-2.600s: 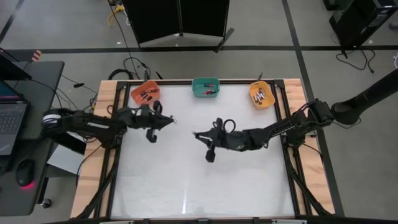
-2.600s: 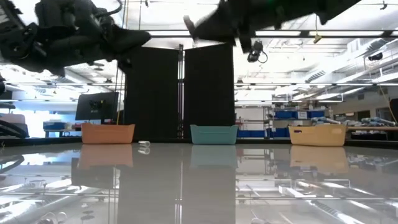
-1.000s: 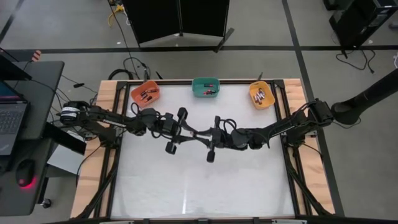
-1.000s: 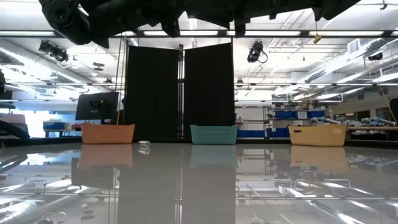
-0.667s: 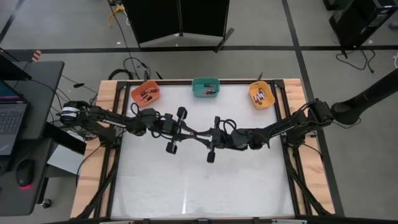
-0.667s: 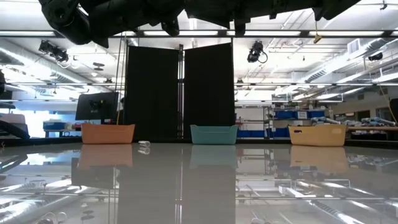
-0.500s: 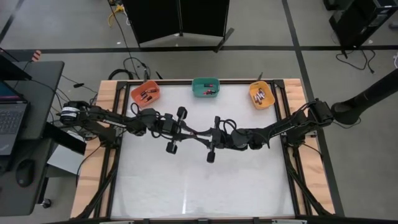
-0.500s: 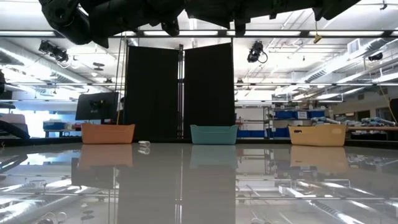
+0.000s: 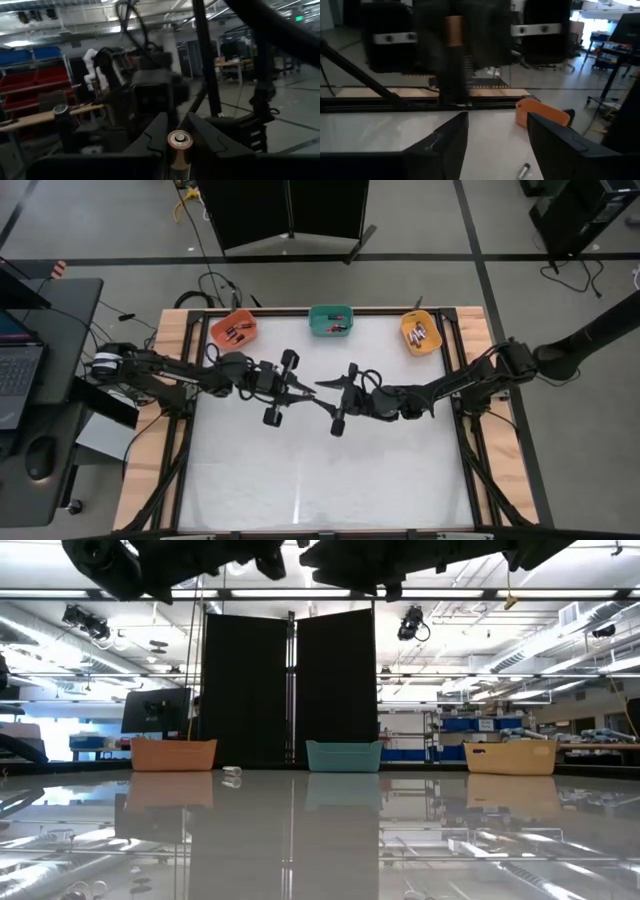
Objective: Sort batteries
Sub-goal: Put the brown battery into the orange bin
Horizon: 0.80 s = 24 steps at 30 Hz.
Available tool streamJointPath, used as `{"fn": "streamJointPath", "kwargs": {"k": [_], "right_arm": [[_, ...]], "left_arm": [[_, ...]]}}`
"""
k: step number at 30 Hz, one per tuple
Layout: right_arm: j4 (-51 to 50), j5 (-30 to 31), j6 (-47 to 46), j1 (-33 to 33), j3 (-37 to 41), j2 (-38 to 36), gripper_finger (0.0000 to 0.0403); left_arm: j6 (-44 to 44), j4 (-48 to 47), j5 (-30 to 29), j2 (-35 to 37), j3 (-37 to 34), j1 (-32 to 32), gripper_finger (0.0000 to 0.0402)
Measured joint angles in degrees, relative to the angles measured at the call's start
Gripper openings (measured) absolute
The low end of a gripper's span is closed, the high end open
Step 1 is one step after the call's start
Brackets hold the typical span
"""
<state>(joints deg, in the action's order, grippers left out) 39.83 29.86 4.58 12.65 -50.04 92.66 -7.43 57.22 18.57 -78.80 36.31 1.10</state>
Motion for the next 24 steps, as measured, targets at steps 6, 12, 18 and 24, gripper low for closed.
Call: {"fn": "streamJointPath", "kwargs": {"k": [6, 12, 18, 24], "right_arm": [[-6.28, 6.25, 0.12, 0.36, 0.00, -2.52, 0.0225], [-13.87, 12.33, -0.26, 1.34, 0.01, -3.90, 0.0219], [-21.03, 13.25, -5.23, 1.55, 0.04, -3.84, 0.0210], [-28.06, 13.23, -10.77, 1.55, 0.04, -3.82, 0.0204]], "left_arm": [[-1.58, -6.89, -0.23, 4.38, 0.81, 0.78, 0.0053], [-5.18, -17.45, -2.72, 10.17, 2.78, 0.83, 0.0053], [-7.66, -37.50, -9.36, 15.89, 6.84, 1.15, 0.0053], [-7.06, -63.08, -19.41, 18.09, 14.13, 3.95, 0.0053]]}}
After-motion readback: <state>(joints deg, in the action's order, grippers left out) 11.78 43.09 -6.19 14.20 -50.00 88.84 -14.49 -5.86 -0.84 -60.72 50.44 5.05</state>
